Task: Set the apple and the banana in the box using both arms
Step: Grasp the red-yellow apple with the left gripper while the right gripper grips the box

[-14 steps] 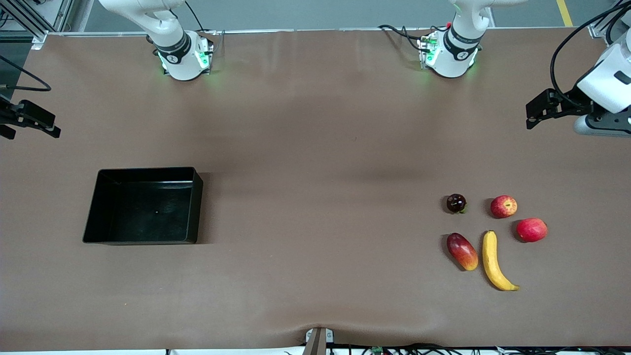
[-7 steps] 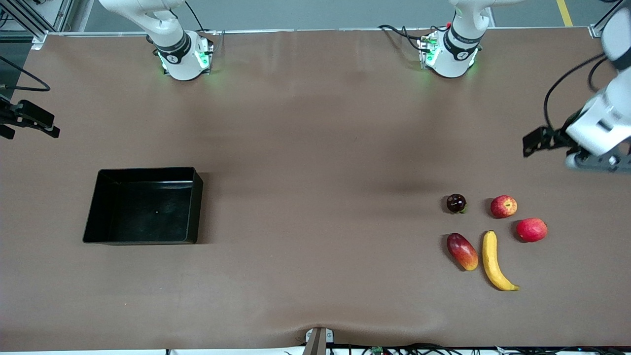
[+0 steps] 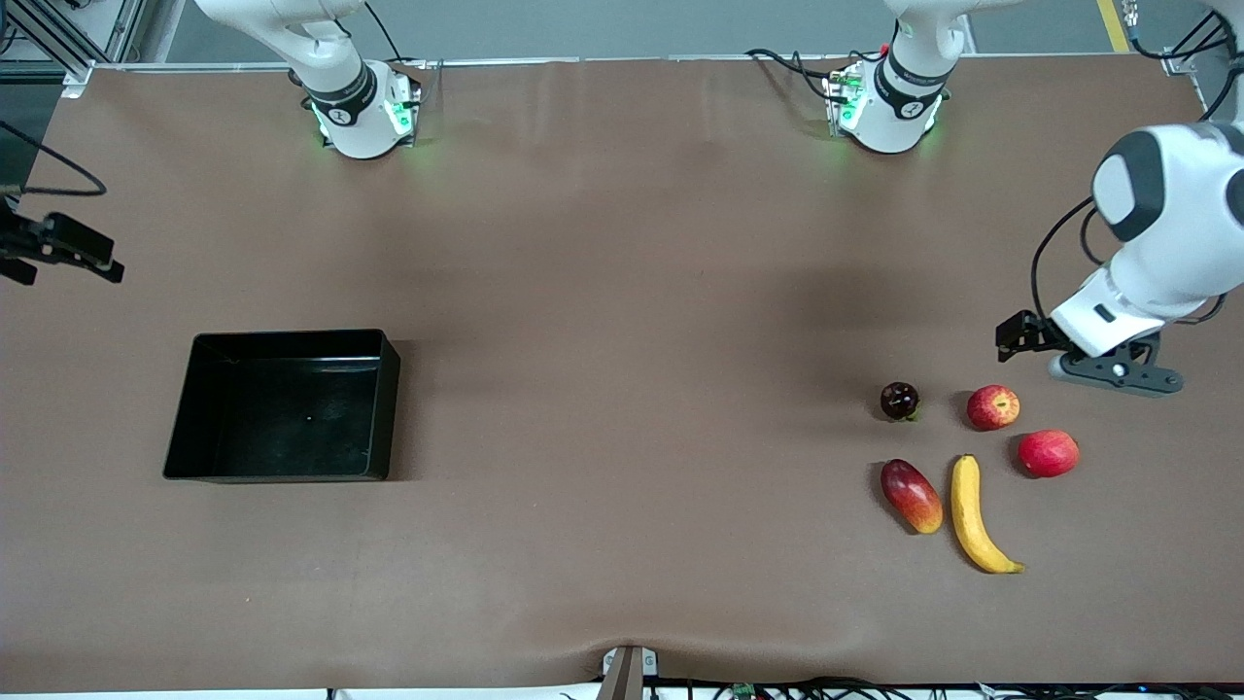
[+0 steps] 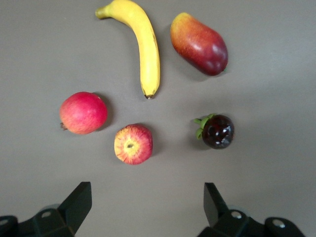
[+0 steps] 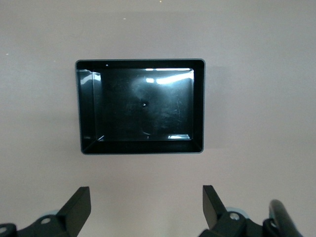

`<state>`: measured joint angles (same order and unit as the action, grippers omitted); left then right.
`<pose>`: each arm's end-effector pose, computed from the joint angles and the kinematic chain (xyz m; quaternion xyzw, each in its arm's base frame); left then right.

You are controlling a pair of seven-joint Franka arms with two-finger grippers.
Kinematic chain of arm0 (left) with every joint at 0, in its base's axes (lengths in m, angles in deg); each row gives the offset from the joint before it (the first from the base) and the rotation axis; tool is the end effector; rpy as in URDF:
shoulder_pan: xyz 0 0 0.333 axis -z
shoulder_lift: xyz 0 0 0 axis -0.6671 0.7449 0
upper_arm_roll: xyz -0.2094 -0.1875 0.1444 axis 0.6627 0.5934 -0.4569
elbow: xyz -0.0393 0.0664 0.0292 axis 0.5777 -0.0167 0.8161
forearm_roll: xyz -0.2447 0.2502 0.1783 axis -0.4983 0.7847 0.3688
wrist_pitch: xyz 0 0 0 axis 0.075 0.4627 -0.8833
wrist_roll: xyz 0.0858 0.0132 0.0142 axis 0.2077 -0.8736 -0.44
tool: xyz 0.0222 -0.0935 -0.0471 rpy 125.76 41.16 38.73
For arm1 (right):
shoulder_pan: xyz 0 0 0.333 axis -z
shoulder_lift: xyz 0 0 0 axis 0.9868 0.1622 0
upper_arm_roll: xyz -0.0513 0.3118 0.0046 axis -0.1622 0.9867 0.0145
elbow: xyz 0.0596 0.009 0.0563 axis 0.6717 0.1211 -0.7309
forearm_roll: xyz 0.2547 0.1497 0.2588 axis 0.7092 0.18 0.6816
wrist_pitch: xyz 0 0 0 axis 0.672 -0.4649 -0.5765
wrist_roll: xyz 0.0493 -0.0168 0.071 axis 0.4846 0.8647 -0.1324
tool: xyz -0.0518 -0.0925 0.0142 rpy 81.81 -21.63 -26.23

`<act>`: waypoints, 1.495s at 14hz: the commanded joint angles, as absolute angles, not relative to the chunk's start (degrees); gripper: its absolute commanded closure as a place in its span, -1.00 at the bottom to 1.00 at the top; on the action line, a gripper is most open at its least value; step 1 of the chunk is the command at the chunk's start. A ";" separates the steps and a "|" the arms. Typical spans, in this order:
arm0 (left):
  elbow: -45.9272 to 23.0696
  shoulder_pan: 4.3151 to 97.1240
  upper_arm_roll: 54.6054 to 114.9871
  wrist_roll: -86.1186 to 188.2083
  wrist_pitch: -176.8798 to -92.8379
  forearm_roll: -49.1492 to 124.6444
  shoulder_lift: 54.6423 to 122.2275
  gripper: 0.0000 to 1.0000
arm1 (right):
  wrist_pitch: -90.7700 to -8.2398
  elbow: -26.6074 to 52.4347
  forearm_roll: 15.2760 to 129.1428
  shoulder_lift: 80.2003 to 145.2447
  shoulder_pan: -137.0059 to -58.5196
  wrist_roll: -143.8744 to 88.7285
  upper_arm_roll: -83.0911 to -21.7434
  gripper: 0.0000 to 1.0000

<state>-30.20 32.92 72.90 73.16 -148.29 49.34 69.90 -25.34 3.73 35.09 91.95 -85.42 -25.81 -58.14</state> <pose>0.5778 0.0284 0.3826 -0.9909 0.1268 -0.0412 0.0179 0.5671 -0.0615 0.6031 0.9999 0.0034 -0.0103 0.0052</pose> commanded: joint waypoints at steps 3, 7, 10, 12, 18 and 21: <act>-35.29 31.30 72.97 75.42 -160.76 49.82 74.31 -1.00 | -26.78 2.40 34.31 98.39 -82.51 -25.66 -57.69 -1.00; -35.12 28.84 73.06 80.96 -166.75 51.13 79.94 -1.00 | -27.05 2.40 34.05 103.14 -82.33 -25.49 -57.78 -1.00; -34.77 28.75 72.97 80.96 -168.78 51.40 83.02 -1.00 | -31.43 2.57 34.57 108.14 -80.15 -25.57 -57.69 -1.00; -34.24 28.57 72.97 80.88 -168.78 51.31 84.60 -1.00 | -34.15 2.75 35.19 111.48 -79.00 -25.40 -57.60 -1.00; -31.69 26.90 73.06 79.73 -168.87 50.87 88.65 -1.00 | -40.57 3.89 35.36 117.46 -74.96 -21.03 -57.51 -1.00; -31.16 26.90 73.15 79.30 -169.04 50.43 89.18 -0.98 | -43.66 4.59 40.18 121.06 -71.62 -15.74 -57.51 -1.00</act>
<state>-32.29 27.18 72.79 80.12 -168.56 50.27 88.50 -42.55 4.44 36.94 119.04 -74.15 -18.93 -58.24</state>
